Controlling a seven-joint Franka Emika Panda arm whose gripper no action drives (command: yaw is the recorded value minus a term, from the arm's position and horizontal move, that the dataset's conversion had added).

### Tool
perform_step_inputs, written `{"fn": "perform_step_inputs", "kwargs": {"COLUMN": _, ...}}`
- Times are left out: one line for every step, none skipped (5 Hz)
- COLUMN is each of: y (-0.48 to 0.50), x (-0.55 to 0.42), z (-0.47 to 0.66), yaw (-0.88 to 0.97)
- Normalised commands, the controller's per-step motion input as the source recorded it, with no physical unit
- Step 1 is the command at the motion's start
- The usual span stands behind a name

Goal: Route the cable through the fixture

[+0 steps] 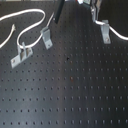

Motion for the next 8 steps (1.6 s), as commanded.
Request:
{"fn": "perform_step_inputs", "kwargs": {"y": 0.241, "x": -0.168, "z": 0.35, "yaw": -0.15}}
{"fn": "perform_step_inputs", "kwargs": {"y": 0.087, "x": -0.107, "z": 0.34, "yaw": -0.85}}
{"fn": "perform_step_inputs", "kwargs": {"y": 0.005, "x": 0.007, "z": 0.32, "yaw": -1.00}}
{"fn": "perform_step_inputs", "kwargs": {"y": 0.004, "x": 0.006, "z": 0.30, "yaw": -1.00}}
{"fn": "perform_step_inputs", "kwargs": {"y": 0.003, "x": 0.005, "z": 0.23, "yaw": -1.00}}
{"fn": "perform_step_inputs", "kwargs": {"y": 0.003, "x": 0.004, "z": 0.19, "yaw": -1.00}}
{"fn": "perform_step_inputs", "kwargs": {"y": 0.042, "x": 0.025, "z": 0.06, "yaw": -0.69}}
{"fn": "perform_step_inputs", "kwargs": {"y": 0.001, "x": 0.001, "z": 0.06, "yaw": -0.73}}
